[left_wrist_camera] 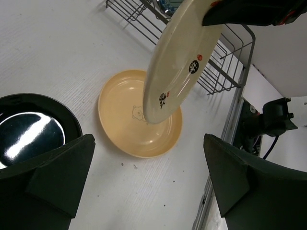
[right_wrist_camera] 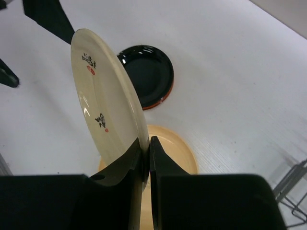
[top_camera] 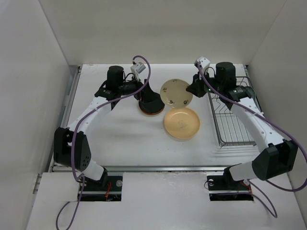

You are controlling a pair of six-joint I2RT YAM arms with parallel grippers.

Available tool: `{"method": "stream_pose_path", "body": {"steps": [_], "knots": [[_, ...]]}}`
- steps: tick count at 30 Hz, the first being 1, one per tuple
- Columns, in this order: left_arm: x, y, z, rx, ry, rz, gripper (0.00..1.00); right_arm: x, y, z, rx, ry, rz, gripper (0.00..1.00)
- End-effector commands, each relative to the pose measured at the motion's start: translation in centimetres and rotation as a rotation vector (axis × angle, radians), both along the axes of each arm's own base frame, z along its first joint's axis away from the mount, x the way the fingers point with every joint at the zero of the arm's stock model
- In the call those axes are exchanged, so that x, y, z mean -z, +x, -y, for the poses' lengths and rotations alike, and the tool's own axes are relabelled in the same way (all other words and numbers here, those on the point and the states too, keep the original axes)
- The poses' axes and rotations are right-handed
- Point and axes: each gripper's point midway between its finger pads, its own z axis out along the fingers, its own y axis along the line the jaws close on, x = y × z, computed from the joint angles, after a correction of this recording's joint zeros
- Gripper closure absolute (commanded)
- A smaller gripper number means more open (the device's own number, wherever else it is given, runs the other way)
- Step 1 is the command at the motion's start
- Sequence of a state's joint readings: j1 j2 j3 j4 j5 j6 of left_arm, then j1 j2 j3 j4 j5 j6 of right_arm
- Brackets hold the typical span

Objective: Unload the plates from the dish rack

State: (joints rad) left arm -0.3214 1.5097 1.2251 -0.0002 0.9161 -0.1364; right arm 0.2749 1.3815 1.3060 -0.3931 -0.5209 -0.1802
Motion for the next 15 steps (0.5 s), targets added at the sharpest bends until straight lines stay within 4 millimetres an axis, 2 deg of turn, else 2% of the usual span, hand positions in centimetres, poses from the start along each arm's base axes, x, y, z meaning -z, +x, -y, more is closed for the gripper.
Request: {"method": "stream_pose_path", "body": {"steps": [1, 2, 4, 5, 8, 9, 12, 13, 15], "knots": [[-0.9, -0.2, 0.5, 0.035, -0.005, 0.068, 0.05, -3.8, -0.1, -2.4, -0.082, 0.055, 0.062, 0.96], [-0.3, -0.2, 0.5, 0.037, 0.004, 0.057, 0.05, -3.6, 0.1, -3.0, -0.1, 0.057, 0.055, 0.96], [-0.6, 0.1, 0.5, 0.028, 0.005, 0.067, 0.06, -4.0, -0.6, -4.3, -0.147, 0.064, 0.044, 0.96], [-0.5, 0.0, 0.5, 0.028, 0.008, 0.059, 0.11, -4.4, -1.0, -5.1, -0.167, 0.068, 0.053, 0.96], [-0.4, 0.2, 0.4, 0.02, 0.016, 0.068, 0.2, -4.2, -1.8, -6.6, -0.243, 0.078, 0.028, 0.96], [-0.4, 0.2, 0.4, 0.02, 0.016, 0.068, 0.33, -3.4, -2.1, -7.2, -0.264, 0.075, 0.002, 0.96], [-0.4, 0.4, 0.3, 0.009, 0.021, 0.07, 0.53, -3.0, -2.6, -8.1, -0.296, 0.072, -0.004, 0.96], [-0.4, 0.4, 0.3, 0.009, 0.021, 0.07, 0.69, -3.0, -2.6, -8.1, -0.297, 0.072, -0.004, 0.96], [-0.3, 0.5, 0.2, 0.0, 0.025, 0.071, 0.9, -3.0, -2.6, -8.1, -0.297, 0.072, -0.004, 0.96]]}}
